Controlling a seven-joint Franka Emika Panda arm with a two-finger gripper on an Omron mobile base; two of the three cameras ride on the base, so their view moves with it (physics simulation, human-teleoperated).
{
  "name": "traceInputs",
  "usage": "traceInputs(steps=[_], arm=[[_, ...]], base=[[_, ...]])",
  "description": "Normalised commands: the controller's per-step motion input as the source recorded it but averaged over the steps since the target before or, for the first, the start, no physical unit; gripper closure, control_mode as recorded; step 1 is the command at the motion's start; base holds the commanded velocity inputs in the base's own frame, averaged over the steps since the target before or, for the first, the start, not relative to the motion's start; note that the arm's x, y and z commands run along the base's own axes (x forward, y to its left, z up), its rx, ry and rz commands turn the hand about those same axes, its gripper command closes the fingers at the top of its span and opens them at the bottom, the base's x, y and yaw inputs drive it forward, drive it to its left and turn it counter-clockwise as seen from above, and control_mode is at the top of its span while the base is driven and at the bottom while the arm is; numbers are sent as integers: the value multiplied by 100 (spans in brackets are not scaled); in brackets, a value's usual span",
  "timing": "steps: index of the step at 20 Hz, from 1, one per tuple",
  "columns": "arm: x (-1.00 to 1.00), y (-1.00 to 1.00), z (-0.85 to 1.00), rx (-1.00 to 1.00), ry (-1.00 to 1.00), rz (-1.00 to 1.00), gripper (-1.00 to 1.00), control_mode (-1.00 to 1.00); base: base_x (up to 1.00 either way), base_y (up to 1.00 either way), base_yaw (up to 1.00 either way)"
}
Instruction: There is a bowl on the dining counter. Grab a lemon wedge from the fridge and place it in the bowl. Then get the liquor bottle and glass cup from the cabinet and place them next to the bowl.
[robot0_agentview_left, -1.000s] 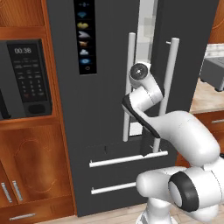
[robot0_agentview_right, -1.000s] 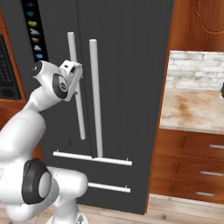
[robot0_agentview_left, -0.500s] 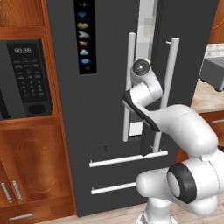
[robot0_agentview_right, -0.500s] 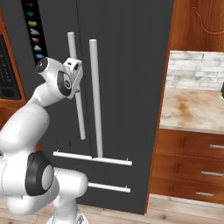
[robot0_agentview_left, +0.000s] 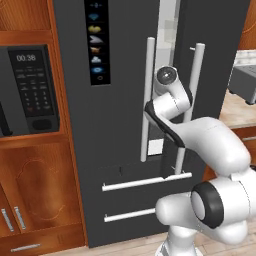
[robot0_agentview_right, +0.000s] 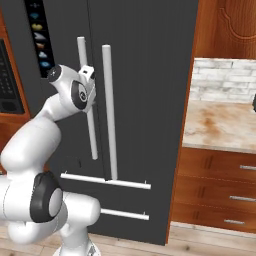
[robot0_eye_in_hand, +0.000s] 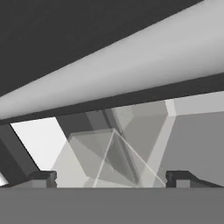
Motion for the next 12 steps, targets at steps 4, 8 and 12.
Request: traceInputs(steps=[4, 8, 12], arm=[[-46, -25, 0, -4, 0, -4, -100, -100], [-68, -19, 0, -4, -1, -10, -100, -100], [-55, -34, 0, 0, 0, -11, -100, -100]], base=[[0, 0, 0], [0, 0, 0], [0, 0, 0]])
